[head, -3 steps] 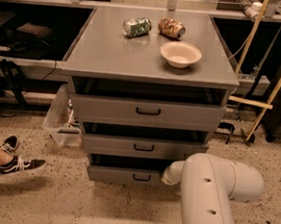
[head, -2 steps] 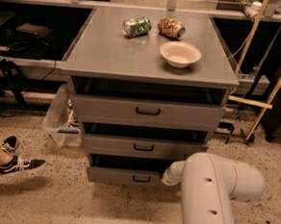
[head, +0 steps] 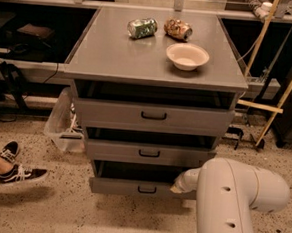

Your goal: Open bottom drawer

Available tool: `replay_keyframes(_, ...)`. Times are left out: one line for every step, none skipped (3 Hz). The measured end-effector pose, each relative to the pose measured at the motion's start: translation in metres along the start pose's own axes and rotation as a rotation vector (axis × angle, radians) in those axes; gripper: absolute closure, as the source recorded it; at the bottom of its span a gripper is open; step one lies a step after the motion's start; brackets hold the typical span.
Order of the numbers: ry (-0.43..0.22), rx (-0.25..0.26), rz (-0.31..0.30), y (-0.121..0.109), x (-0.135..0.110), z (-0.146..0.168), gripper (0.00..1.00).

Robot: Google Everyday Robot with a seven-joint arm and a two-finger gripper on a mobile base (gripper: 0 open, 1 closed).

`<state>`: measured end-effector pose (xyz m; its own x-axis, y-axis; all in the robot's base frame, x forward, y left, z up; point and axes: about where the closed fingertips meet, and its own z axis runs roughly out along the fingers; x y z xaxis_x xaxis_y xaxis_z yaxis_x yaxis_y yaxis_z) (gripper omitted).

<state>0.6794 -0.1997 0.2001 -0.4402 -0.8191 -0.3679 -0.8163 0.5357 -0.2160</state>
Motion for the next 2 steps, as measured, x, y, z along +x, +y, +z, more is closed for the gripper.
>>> replay_keyframes(0.000,-0.005,0.001,0.0016,-0.0001,0.0013,1.00)
replay_keyframes(0.000,-0.005,-0.001,0.0019,0.0000,0.0001,1.00)
